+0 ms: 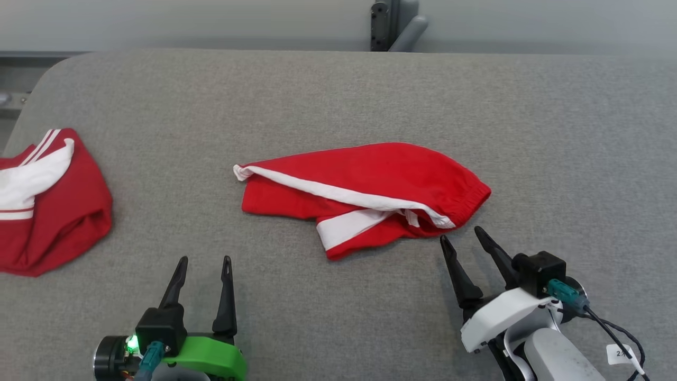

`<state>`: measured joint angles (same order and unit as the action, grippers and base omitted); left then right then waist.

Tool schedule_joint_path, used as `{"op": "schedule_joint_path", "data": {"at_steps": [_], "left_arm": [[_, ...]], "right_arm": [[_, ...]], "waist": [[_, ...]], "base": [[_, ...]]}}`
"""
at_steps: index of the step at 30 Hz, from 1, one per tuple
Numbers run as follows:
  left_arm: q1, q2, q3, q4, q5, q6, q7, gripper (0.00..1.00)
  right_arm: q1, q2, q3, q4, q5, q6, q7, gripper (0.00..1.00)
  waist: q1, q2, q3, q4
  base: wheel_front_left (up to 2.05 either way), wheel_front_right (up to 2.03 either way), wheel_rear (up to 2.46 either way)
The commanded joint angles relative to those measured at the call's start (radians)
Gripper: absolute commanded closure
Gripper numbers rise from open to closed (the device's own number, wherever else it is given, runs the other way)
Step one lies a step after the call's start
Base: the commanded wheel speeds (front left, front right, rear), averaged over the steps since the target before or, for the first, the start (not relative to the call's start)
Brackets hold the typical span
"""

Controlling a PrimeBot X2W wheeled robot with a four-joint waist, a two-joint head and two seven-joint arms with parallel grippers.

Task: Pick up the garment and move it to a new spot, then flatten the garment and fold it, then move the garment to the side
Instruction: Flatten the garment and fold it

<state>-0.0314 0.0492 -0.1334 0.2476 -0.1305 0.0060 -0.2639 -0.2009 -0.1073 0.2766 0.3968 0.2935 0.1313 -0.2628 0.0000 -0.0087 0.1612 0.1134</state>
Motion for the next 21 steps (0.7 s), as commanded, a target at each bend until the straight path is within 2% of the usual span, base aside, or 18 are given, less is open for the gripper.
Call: {"op": "schedule_joint_path", "data": {"at_steps": [1, 9, 16, 21], "left_arm": [[-0.012, 0.003, -0.003, -0.004, -0.008, 0.005, -0.001, 0.0], [-0.024, 0.002, -0.008, -0.011, -0.01, 0.007, -0.001, 0.0], [-0.032, 0.003, -0.015, -0.011, -0.008, 0.004, -0.001, 0.0], [-0.037, 0.003, -0.015, -0.01, -0.004, 0.002, -0.001, 0.0]], "right_arm": [[-0.015, -0.003, 0.002, 0.007, 0.01, -0.001, -0.003, 0.0], [-0.05, -0.014, 0.022, 0.031, 0.035, -0.001, -0.003, 0.0], [-0.061, -0.006, -0.019, 0.037, 0.03, -0.001, -0.003, 0.0], [-0.074, -0.001, -0.001, 0.029, 0.041, -0.001, -0.003, 0.0]], "waist": [[0.0, 0.0087, 0.043, 0.05], [0.0, 0.0087, 0.059, 0.066], [0.0, 0.0087, 0.074, 0.063], [0.0, 0.0087, 0.079, 0.061]], "base": [[0.0, 0.0, 0.0], [0.0, 0.0, 0.0], [0.0, 0.0, 0.0], [0.0, 0.0, 0.0]]}}
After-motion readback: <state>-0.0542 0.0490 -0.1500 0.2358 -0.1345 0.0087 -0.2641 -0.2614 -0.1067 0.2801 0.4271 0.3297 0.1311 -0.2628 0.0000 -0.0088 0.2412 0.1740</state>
